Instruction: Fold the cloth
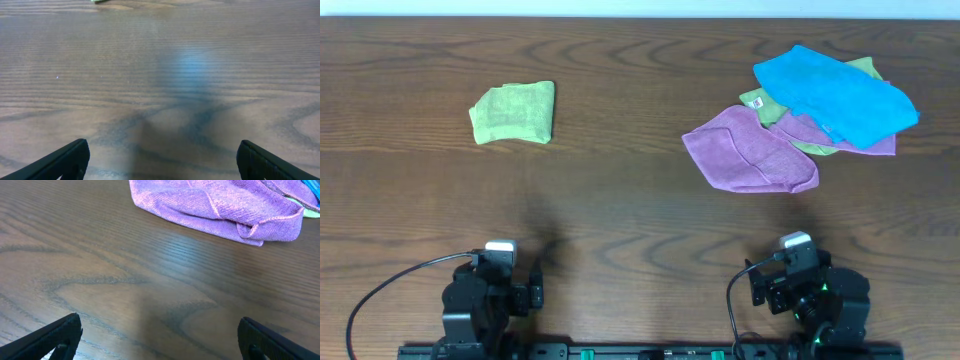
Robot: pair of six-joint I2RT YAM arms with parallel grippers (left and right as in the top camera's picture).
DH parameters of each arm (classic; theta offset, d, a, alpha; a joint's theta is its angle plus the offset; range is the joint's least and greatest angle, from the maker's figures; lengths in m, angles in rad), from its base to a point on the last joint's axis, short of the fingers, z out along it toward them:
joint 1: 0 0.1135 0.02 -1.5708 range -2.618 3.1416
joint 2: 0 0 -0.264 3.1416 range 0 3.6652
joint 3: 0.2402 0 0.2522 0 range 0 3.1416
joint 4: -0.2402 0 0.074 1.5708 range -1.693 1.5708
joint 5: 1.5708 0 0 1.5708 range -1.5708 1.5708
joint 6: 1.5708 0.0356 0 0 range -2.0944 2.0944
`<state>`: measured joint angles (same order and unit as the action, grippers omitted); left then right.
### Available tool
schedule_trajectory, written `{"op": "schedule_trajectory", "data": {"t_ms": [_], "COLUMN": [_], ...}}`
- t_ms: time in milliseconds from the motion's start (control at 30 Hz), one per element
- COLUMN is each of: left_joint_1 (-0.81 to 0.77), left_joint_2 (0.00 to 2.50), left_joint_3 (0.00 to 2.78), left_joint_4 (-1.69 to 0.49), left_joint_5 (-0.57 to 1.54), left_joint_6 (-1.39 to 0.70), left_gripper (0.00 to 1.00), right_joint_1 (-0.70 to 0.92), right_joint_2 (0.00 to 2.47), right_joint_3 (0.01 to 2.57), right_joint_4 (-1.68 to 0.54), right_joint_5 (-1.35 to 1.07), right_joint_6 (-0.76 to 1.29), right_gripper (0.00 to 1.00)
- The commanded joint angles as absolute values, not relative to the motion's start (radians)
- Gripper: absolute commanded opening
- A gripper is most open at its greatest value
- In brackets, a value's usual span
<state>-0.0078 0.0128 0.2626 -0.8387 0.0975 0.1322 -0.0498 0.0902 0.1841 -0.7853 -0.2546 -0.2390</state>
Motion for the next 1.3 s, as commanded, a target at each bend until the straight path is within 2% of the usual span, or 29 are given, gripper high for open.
{"op": "schedule_trajectory", "data": {"t_ms": [0,1100,1267], "left_joint_1": [-0.012,-0.012,-0.010], "left_joint_2": [0.004,0.007,0.072], "left_joint_3": [0.189,0.184,0.194], "left_joint_4": [-0.839,-0.826,-0.825], "left_joint_5": [0.086,0.086,0.018], "left_joint_6": [0.157,0.157,0.157], "left_gripper": [0.95,0.95,0.95], "right_joint_1": [-0.043,-0.043,-0.043], "right_joint_2": [0.083,0.083,0.083], "right_joint_3": [0.176,0.176,0.176], "right_joint_4": [-0.786,-0.786,-0.786], "right_joint_5": [-0.262,-0.262,-0.262], "right_joint_6": [-0.248,-0.248,-0.248], "right_gripper": [0.99,0.99,0.99]}}
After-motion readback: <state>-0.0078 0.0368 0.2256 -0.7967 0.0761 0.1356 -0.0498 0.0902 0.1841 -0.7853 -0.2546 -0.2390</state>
